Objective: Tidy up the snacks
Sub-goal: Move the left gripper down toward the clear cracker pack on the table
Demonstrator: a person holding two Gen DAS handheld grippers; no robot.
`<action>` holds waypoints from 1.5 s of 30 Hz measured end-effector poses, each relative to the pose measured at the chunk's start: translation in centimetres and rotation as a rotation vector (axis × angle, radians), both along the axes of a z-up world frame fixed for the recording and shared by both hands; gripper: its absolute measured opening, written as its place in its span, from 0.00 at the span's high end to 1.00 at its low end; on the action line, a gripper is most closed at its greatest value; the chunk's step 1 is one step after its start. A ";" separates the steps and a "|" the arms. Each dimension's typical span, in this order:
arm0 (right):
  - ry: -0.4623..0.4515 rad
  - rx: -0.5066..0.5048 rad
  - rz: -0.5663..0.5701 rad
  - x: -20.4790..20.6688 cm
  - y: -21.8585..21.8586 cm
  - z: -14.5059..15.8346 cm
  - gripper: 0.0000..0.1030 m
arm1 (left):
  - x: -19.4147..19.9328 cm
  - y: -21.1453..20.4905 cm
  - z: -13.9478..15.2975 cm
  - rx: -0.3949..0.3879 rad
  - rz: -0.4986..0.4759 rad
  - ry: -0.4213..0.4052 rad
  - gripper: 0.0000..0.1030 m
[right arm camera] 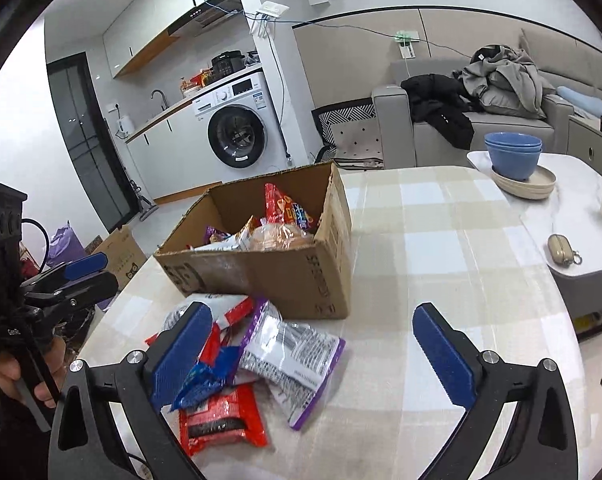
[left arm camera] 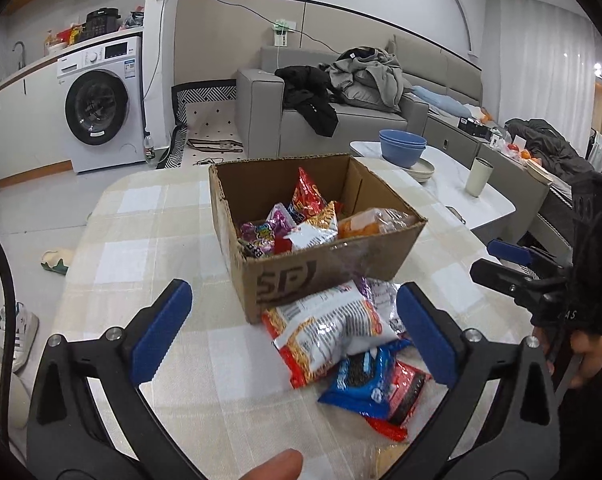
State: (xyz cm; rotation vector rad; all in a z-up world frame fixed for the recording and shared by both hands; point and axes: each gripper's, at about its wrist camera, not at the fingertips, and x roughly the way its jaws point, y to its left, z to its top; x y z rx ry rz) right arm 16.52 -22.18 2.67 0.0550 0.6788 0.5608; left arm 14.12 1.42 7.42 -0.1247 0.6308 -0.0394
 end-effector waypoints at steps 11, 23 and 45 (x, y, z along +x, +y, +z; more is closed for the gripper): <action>-0.006 -0.012 0.011 -4.3 -1.0 -0.9 0.01 | -4.9 -1.1 -0.9 -0.008 -0.012 0.025 0.01; 0.000 -0.019 0.040 -6.3 -1.7 -1.1 0.01 | -7.6 -3.4 -3.2 0.024 -0.049 0.080 0.01; -0.017 -0.064 0.076 -7.8 -0.2 0.1 0.00 | -9.2 -8.3 -7.7 0.090 -0.209 0.200 0.01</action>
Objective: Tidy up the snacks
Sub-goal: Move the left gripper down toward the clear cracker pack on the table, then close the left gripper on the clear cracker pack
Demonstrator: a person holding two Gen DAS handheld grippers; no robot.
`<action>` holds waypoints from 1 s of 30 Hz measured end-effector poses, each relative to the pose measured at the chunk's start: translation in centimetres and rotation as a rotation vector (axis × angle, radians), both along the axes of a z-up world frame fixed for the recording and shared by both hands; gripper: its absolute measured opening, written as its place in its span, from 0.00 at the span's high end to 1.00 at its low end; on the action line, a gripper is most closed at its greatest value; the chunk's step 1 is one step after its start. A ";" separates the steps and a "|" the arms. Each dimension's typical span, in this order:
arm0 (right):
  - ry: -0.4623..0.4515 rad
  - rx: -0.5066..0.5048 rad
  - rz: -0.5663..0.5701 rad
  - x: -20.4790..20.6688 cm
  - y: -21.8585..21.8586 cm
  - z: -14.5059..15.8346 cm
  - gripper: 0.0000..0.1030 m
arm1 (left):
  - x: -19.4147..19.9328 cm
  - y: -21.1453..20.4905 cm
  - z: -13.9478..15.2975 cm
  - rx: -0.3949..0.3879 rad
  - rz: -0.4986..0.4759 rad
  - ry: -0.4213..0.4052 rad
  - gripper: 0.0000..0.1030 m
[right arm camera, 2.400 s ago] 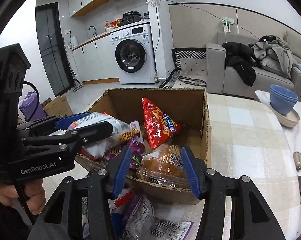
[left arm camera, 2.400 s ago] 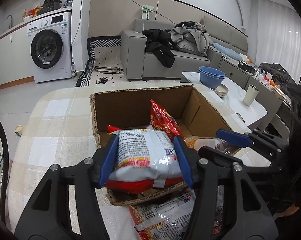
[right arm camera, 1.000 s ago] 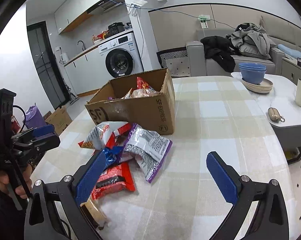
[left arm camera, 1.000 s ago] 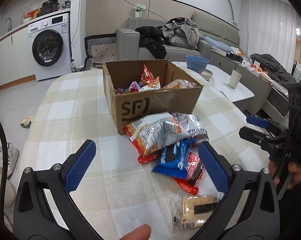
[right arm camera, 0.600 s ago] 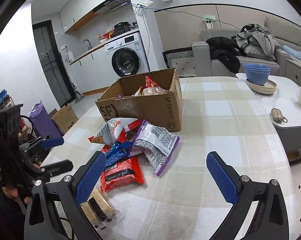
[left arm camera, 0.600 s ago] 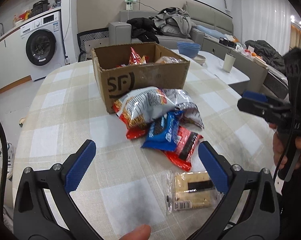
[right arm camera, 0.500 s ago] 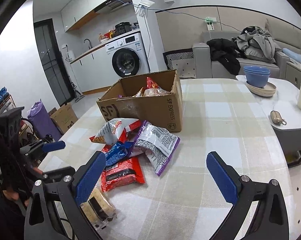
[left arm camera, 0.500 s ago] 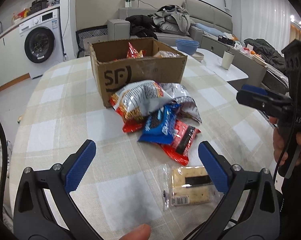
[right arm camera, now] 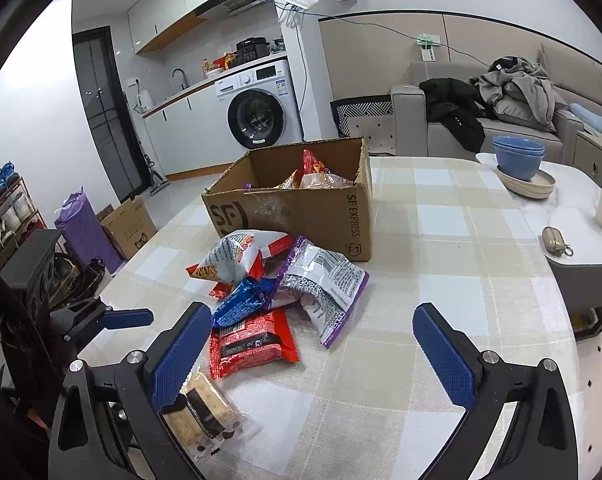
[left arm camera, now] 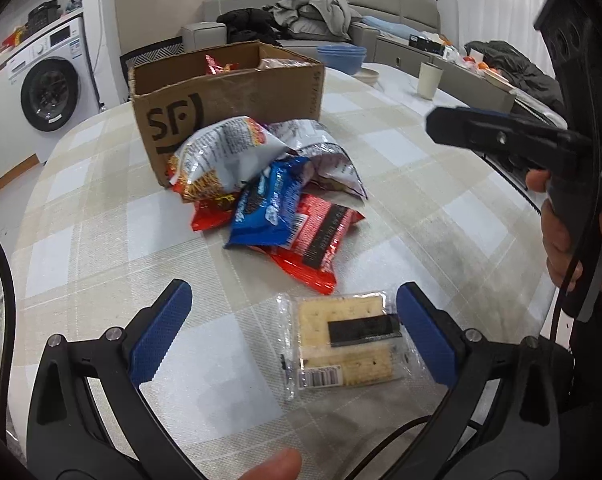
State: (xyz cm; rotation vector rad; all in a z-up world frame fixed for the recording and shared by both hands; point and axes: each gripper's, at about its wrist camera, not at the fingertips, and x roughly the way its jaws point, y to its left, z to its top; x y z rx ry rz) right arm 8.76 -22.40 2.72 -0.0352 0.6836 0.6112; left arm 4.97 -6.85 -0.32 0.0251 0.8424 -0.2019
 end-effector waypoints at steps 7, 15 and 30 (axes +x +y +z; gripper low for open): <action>0.022 -0.039 0.009 0.1 0.5 -0.6 0.00 | 0.1 -1.9 -1.8 0.046 -0.058 0.052 0.01; 0.055 -0.070 0.003 0.5 0.7 -1.7 0.00 | 0.5 -2.4 -3.3 -0.002 -0.111 0.110 0.01; 0.066 -0.081 0.005 0.5 1.1 -2.1 0.00 | 1.4 -2.6 -5.3 0.057 -0.105 0.159 0.01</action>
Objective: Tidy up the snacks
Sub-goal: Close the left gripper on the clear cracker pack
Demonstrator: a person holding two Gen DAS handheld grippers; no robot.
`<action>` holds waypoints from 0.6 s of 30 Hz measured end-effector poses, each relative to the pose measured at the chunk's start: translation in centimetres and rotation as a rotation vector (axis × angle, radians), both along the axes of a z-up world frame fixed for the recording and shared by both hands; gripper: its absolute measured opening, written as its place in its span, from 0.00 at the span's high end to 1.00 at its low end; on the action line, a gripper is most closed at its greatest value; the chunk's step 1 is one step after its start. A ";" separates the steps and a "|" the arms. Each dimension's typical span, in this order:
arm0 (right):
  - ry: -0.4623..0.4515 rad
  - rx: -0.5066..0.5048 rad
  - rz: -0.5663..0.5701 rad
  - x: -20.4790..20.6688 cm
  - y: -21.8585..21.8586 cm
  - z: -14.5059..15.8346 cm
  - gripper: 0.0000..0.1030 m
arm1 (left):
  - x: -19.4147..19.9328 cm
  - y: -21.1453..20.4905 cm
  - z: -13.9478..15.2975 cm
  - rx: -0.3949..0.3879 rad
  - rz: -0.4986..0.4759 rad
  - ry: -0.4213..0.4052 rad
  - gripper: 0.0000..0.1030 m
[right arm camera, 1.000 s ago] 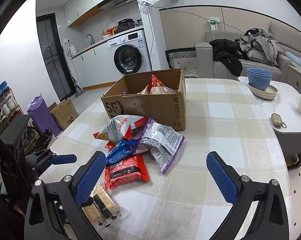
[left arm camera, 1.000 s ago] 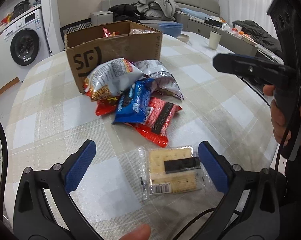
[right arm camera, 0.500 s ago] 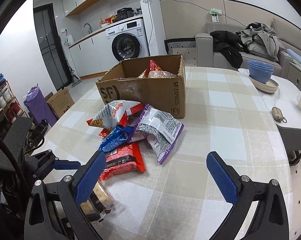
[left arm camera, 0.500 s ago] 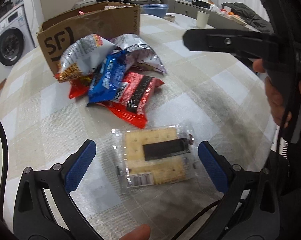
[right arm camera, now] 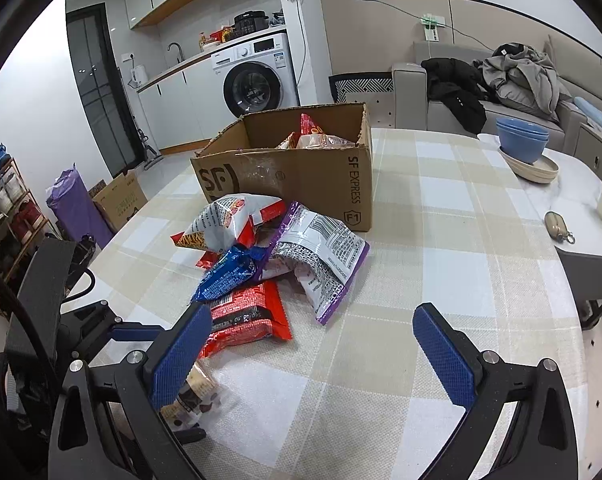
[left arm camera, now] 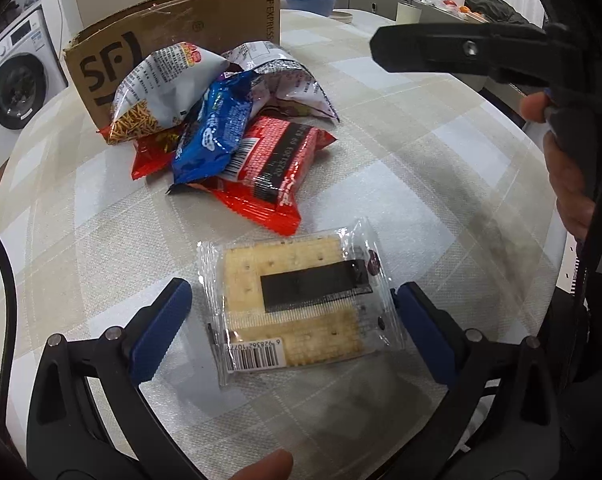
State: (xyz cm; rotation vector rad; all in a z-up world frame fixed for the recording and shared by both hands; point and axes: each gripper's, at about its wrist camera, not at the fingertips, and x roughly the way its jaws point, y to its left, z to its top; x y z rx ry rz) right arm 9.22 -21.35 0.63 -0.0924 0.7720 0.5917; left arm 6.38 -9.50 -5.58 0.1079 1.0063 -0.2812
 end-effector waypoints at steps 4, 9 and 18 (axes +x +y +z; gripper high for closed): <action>0.003 -0.003 0.003 0.0 0.1 -0.1 0.00 | 0.1 0.7 -0.1 0.001 -0.009 0.011 0.03; 0.007 -0.008 0.005 0.0 0.3 -0.4 0.00 | 0.1 1.5 0.4 -0.006 -0.013 -0.005 0.16; 0.010 -0.011 0.007 0.0 0.3 -0.5 0.00 | -0.6 2.2 1.4 -0.027 -0.028 -0.035 0.41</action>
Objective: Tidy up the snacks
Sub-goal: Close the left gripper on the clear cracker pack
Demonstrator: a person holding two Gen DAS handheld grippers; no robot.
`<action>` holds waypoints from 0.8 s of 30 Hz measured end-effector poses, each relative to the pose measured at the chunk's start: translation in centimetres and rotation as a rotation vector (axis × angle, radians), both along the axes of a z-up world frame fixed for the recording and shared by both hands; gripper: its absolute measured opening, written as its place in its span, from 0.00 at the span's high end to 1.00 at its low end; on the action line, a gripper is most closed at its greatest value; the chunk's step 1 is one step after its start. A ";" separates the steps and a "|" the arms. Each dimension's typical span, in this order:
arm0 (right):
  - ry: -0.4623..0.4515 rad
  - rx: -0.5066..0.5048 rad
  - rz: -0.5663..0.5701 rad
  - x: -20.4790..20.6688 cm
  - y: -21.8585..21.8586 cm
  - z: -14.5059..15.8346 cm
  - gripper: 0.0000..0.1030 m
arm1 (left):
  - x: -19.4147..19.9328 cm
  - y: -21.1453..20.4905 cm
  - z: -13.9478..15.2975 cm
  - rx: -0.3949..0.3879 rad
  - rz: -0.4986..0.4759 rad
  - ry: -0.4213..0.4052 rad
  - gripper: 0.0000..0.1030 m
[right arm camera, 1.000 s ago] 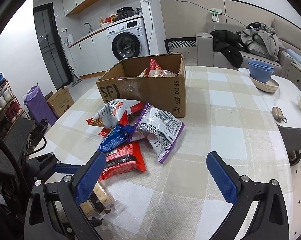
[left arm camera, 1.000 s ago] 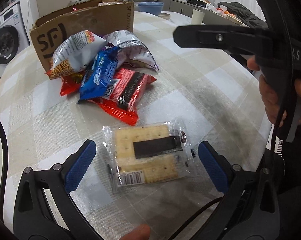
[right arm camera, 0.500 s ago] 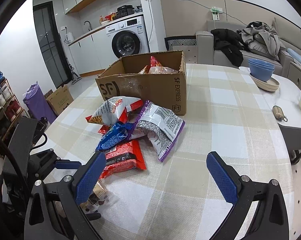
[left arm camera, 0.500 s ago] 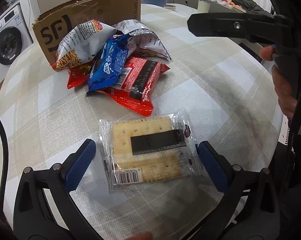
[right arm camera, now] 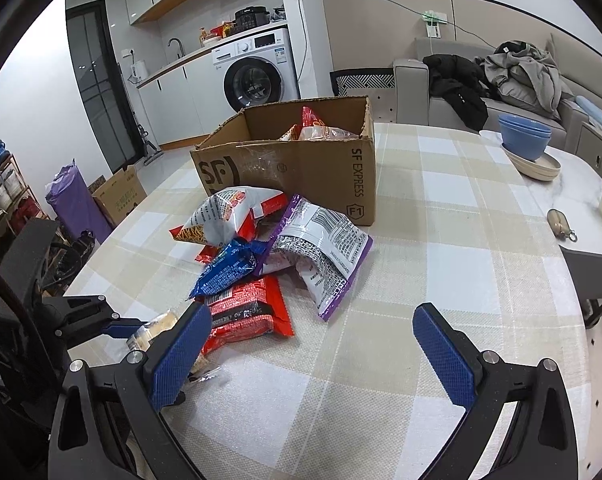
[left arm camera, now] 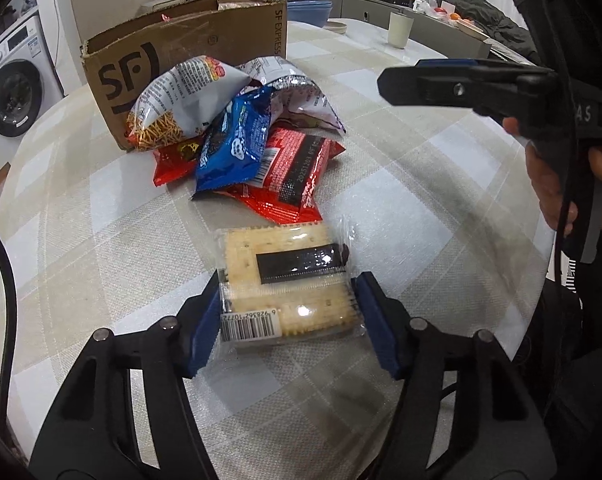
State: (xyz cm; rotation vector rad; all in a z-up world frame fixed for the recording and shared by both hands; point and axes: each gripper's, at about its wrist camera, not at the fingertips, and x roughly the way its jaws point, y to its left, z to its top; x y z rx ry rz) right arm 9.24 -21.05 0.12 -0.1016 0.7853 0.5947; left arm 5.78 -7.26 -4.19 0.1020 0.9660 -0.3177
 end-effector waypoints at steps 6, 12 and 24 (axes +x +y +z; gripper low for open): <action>0.007 -0.001 0.003 0.1 0.1 -0.2 0.00 | -0.4 0.9 1.0 -0.024 -0.003 -0.014 0.41; 0.019 0.004 0.011 0.2 0.2 -0.7 0.00 | -1.0 2.6 2.2 -0.074 0.010 -0.029 0.41; 0.078 -0.060 0.086 -0.2 3.1 -3.0 0.01 | -0.2 7.2 3.8 -0.180 0.148 -0.096 0.41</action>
